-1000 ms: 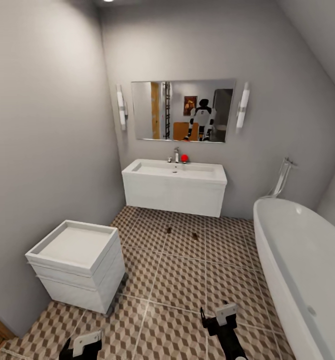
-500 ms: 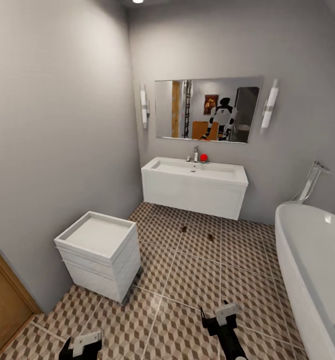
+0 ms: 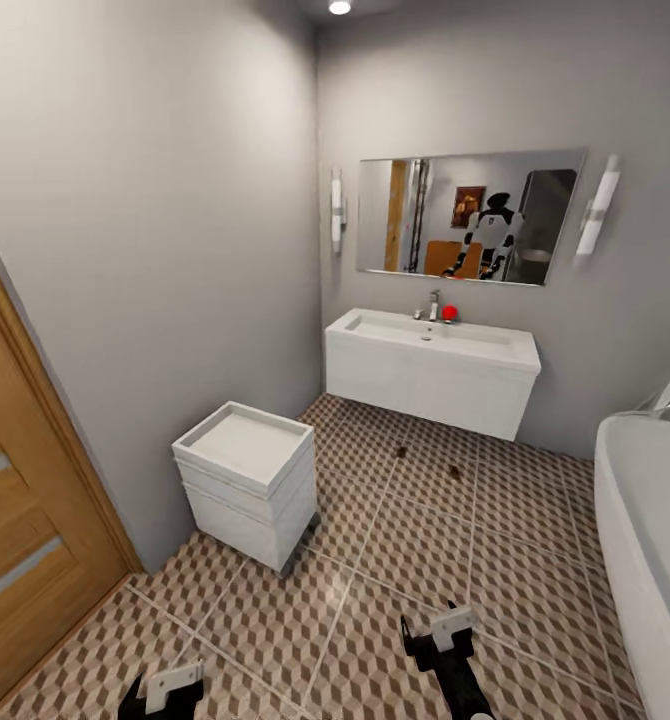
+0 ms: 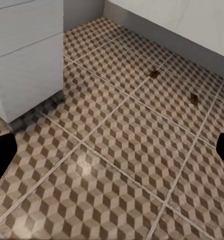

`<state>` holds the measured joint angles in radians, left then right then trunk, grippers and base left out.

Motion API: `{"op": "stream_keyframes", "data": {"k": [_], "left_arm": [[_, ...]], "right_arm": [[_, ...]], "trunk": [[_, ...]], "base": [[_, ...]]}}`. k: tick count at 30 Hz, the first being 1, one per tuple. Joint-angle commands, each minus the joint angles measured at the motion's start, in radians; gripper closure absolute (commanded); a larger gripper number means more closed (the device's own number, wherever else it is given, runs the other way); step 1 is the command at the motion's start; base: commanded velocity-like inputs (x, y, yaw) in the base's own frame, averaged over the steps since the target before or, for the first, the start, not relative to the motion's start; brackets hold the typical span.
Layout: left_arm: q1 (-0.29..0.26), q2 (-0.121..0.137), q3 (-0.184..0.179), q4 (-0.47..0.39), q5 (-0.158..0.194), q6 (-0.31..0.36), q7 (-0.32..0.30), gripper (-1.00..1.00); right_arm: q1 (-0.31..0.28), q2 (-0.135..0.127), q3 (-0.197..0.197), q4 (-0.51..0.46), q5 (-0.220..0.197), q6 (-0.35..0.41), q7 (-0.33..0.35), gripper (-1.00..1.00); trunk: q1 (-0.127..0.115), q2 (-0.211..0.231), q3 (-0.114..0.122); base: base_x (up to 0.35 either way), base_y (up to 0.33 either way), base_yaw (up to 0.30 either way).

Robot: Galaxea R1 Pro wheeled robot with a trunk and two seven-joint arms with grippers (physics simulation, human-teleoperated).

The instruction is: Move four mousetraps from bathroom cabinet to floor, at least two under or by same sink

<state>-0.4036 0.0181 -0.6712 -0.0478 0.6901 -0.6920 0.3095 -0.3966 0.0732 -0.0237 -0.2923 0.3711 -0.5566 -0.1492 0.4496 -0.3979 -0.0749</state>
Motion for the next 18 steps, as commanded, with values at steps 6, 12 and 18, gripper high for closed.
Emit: {"op": "stream_keyframes", "data": {"k": [6, 12, 18], "left_arm": [[-0.001, 0.0, -0.008, -0.001, 0.0, 0.0, 0.01, -1.0], [-0.001, 0.0, -0.009, -0.001, 0.0, 0.0, 0.01, -1.0], [-0.001, 0.0, -0.008, -0.001, 0.0, 0.0, 0.01, -1.0]], "right_arm": [[-0.001, 0.0, -0.002, 0.001, 0.011, -0.002, -0.007, -1.0], [-0.001, 0.002, -0.001, 0.002, 0.012, -0.002, -0.007, -1.0], [-0.001, 0.002, -0.001, 0.002, 0.012, -0.002, -0.007, -1.0]], "trunk": [[0.0, -0.002, -0.005], [0.0, -0.002, -0.007], [0.0, -0.002, -0.01]], "base": [[-0.031, 0.001, 0.248], [-0.006, 0.0, 0.248], [0.0, 0.0, 0.248]]}}
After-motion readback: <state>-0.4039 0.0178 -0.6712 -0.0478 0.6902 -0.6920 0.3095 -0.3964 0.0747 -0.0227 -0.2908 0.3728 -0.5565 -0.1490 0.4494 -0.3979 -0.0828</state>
